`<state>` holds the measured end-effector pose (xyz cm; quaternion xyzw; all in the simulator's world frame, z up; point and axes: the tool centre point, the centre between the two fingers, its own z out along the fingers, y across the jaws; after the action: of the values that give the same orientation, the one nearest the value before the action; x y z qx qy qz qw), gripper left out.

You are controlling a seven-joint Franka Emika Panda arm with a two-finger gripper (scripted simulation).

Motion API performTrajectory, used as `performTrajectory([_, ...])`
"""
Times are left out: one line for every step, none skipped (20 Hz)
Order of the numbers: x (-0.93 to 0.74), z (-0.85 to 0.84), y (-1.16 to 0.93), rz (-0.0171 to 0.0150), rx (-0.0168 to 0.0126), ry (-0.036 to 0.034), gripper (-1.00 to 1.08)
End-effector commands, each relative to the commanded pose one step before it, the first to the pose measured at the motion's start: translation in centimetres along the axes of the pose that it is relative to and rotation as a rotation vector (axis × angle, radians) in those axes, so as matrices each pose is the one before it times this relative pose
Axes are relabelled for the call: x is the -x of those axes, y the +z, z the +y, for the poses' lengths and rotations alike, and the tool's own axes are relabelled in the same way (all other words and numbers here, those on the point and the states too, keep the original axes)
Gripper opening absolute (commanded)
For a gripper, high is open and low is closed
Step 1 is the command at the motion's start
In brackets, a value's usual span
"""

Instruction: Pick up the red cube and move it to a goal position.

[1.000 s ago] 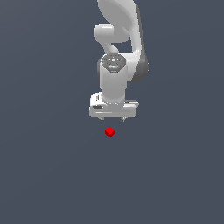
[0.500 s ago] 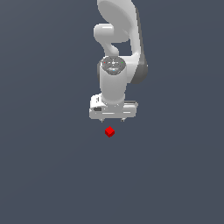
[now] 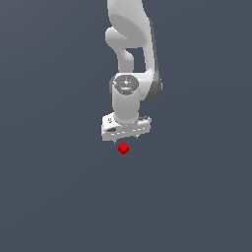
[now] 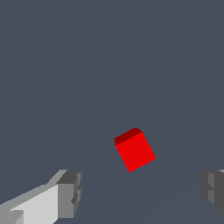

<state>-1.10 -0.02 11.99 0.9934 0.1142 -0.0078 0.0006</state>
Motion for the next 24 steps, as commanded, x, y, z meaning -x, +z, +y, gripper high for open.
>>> performTrajectory([0.167,0.105,1.335,0.00190,0.00001,-0.06490,1.00])
performTrajectory([0.061,0.044,0.563,0.00095,0.00009,-0.02771,1.00])
performTrajectory([0.061,0.045,0.566,0.00096,0.00010,-0.02784,1.00])
performTrajectory([0.060,0.046,0.569,0.00097,0.00010,-0.02799,1.00])
performTrajectory([0.060,0.048,0.573,0.00097,0.00011,-0.02815,1.00])
performTrajectory([0.059,0.049,0.577,0.00097,0.00013,-0.02830,1.00])
performTrajectory([0.056,0.049,0.561,0.00094,0.00014,-0.02748,1.00])
performTrajectory([0.053,0.047,0.534,0.00089,0.00015,-0.02618,1.00])
performTrajectory([0.050,0.046,0.508,0.00085,0.00015,-0.02484,1.00])
performTrajectory([0.047,0.044,0.481,0.00080,0.00015,-0.02350,1.00])
performTrajectory([0.043,0.043,0.454,0.00073,0.00017,-0.02218,1.00])
performTrajectory([0.039,0.043,0.427,0.00066,0.00019,-0.02084,1.00])
performTrajectory([0.036,0.042,0.399,0.00059,0.00021,-0.01945,1.00])
performTrajectory([0.033,0.041,0.371,0.00053,0.00022,-0.01809,1.00])
performTrajectory([0.030,0.038,0.343,0.00048,0.00021,-0.01670,1.00])
performTrajectory([0.027,0.036,0.314,0.00043,0.00020,-0.01525,1.00])
performTrajectory([0.024,0.033,0.283,0.00038,0.00019,-0.01377,1.00])
performTrajectory([0.021,0.030,0.252,0.00033,0.00018,-0.01227,1.00])
performTrajectory([0.019,0.028,0.221,0.00028,0.00017,-0.01073,1.00])
performTrajectory([0.016,0.025,0.190,0.00022,0.00016,-0.00921,1.00])
performTrajectory([0.012,0.022,0.158,0.00015,0.00016,-0.00769,1.00])
performTrajectory([0.009,0.021,0.127,0.00009,0.00016,-0.00613,1.00])
performTrajectory([0.005,0.018,0.095,0.00002,0.00016,-0.00460,1.00])
performTrajectory([0.003,0.019,0.063,-0.00006,0.00016,-0.00301,1.00])
